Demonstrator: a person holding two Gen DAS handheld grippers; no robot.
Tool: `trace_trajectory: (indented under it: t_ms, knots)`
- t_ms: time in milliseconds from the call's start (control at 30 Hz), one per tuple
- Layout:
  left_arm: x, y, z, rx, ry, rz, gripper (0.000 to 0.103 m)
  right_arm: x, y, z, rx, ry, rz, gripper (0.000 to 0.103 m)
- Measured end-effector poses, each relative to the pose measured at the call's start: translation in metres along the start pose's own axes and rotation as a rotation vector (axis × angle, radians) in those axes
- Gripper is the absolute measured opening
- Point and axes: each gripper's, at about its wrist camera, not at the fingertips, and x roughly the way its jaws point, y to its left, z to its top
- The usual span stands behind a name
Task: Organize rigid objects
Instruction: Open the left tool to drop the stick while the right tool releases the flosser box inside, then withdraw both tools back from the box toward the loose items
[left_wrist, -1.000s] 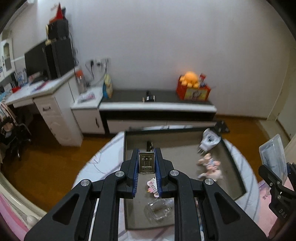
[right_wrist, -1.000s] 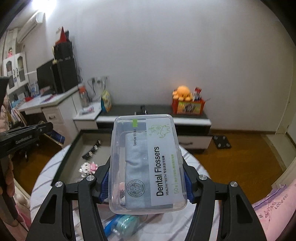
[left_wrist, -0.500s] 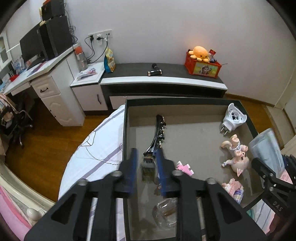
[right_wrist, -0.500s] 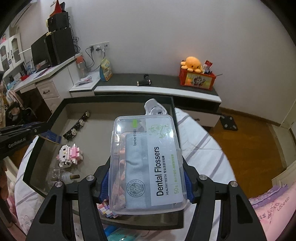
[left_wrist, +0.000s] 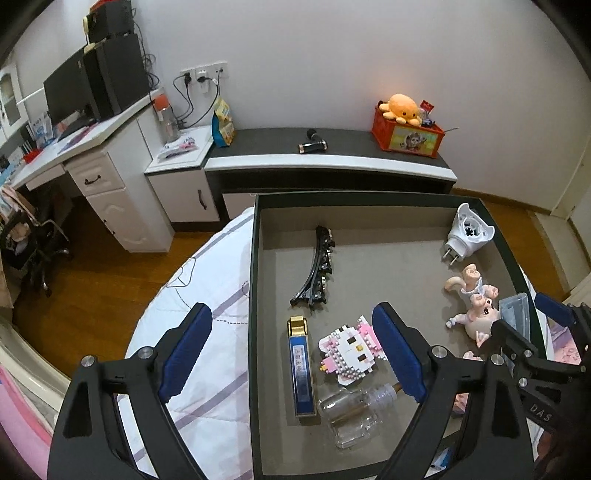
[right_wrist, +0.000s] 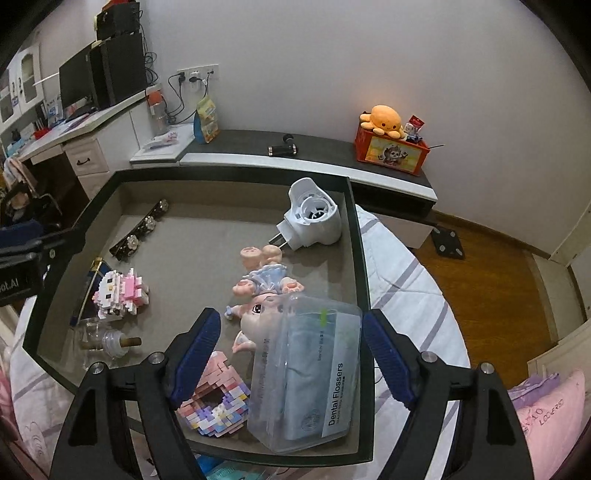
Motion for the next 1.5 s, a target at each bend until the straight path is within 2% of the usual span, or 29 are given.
trace_trajectory:
  t_ms: [367, 567, 633, 767, 867, 967, 1100, 1233, 1367, 1500]
  knots:
    - [-0.003, 0.004, -0.003, 0.000, -0.006, 0.028, 0.090, 0.005, -0.002, 0.002, 0.007, 0.013, -0.003, 0.081]
    - [-0.026, 0.000, -0.010, 0.012, -0.034, 0.005, 0.090, -0.017, 0.001, -0.001, 0.014, -0.019, -0.010, 0.081]
    - [-0.041, 0.002, -0.015, 0.005, -0.055, -0.016, 0.090, -0.033, 0.003, -0.004, 0.016, -0.045, -0.006, 0.081]
    - [-0.074, 0.005, -0.025, -0.004, -0.112, -0.011, 0.090, -0.070, 0.007, -0.012, 0.007, -0.105, -0.020, 0.081]
    - [-0.105, 0.008, -0.035, -0.018, -0.157, 0.004, 0.092, -0.107, 0.012, -0.022, 0.003, -0.164, -0.020, 0.081]
    - [-0.138, 0.010, -0.051, -0.036, -0.220, 0.031, 0.097, -0.140, 0.016, -0.034, 0.003, -0.218, -0.025, 0.082]
    - [-0.179, 0.011, -0.075, -0.048, -0.299, 0.027, 0.101, -0.183, 0.019, -0.059, 0.026, -0.280, 0.001, 0.082]
    - [-0.220, 0.006, -0.101, -0.040, -0.380, 0.065, 0.103, -0.220, 0.022, -0.084, 0.033, -0.343, 0.001, 0.082]
    - [-0.254, 0.002, -0.122, -0.029, -0.448, 0.044, 0.103, -0.257, 0.027, -0.107, 0.022, -0.415, -0.012, 0.085]
    - [-0.284, -0.006, -0.140, -0.011, -0.530, 0.093, 0.103, -0.291, 0.033, -0.127, 0.013, -0.488, -0.022, 0.091]
